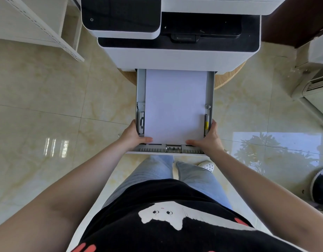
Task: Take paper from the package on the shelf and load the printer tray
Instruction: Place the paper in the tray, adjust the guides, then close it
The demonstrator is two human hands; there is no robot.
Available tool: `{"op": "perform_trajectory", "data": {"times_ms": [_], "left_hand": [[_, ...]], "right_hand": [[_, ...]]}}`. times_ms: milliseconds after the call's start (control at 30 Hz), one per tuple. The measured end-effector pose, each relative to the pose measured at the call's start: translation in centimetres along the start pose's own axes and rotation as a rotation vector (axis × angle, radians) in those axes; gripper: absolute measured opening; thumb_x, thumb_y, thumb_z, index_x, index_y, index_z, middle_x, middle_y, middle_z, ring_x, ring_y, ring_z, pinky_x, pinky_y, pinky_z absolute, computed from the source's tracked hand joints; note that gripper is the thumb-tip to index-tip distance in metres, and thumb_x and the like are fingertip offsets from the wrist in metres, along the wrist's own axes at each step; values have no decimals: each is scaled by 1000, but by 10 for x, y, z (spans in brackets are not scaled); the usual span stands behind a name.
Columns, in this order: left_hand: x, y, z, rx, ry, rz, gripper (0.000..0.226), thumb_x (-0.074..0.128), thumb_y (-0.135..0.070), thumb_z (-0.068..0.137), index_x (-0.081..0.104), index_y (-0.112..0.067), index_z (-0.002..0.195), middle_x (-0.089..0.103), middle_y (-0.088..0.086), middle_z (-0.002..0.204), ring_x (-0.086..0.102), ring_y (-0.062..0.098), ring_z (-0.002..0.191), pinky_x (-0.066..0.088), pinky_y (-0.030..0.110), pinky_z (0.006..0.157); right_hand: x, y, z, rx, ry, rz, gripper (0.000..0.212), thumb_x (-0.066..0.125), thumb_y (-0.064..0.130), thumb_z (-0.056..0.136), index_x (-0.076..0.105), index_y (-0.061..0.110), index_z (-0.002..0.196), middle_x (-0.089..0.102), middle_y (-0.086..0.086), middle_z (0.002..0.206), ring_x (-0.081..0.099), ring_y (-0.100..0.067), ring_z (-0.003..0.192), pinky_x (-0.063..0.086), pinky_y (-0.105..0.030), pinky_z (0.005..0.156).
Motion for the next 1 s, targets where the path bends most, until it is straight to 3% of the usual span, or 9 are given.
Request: {"op": "perform_trajectory", "data": {"times_ms": [400, 533, 600, 700, 767, 867, 1000], "left_hand": [[0, -8, -9, 10, -42, 58, 82, 84, -24, 67, 35, -11, 131, 56, 9, 131, 55, 29, 119, 43, 36, 95], [1, -14, -22, 61, -181, -49, 86, 80, -25, 73, 23, -13, 136, 54, 3, 114, 58, 23, 98, 44, 32, 83], [0, -14, -27, 125, -367, -124, 70, 76, -25, 77, 29, -15, 128, 51, 2, 113, 60, 24, 95, 48, 34, 80], [2, -13, -30, 161, -509, -181, 34, 68, -24, 85, 44, -14, 107, 55, 0, 110, 65, 27, 98, 52, 34, 80], [4, -14, -31, 145, -541, -205, 19, 65, -21, 88, 53, -11, 99, 60, -1, 103, 68, 25, 94, 46, 19, 72], [5, -16, -34, 135, -572, -252, 16, 66, -18, 87, 62, -5, 97, 64, -1, 95, 68, 19, 86, 41, 1, 63], [3, -16, -34, 123, -606, -254, 19, 69, -16, 84, 69, -1, 96, 63, -4, 94, 66, 15, 81, 39, -5, 62]], "right_hand": [[-1, 2, -2, 24, -30, -84, 120, 84, 43, 59, 4, 30, 147, 43, -4, 147, 53, -31, 123, 41, -35, 78], [-6, -1, -4, -65, -128, 224, 83, 74, 41, 75, 24, 31, 141, 55, -7, 127, 61, -25, 101, 51, -37, 76], [-8, -4, -6, -79, -204, 350, 55, 68, 36, 83, 37, 30, 128, 60, -7, 117, 63, -22, 91, 53, -37, 70], [-7, -6, -7, -79, -281, 442, 28, 61, 27, 90, 48, 23, 114, 63, -7, 115, 65, -23, 95, 47, -24, 58], [-6, -8, -7, -75, -302, 463, 19, 58, 23, 92, 53, 19, 109, 65, -5, 111, 66, -22, 95, 43, -17, 52], [-6, -10, -6, -77, -319, 429, 15, 58, 21, 92, 61, 15, 105, 67, -4, 105, 67, -19, 95, 43, -18, 55], [-8, -9, -4, -49, -349, 416, 15, 60, 22, 90, 68, 11, 98, 69, -1, 96, 64, -13, 85, 42, -18, 57]]}}
Point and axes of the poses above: each hand's wrist, its own z-axis towards the middle knuckle, its own x-axis out of the palm, y = z × x, the point moved 2 cm from there along z, towards the middle knuckle
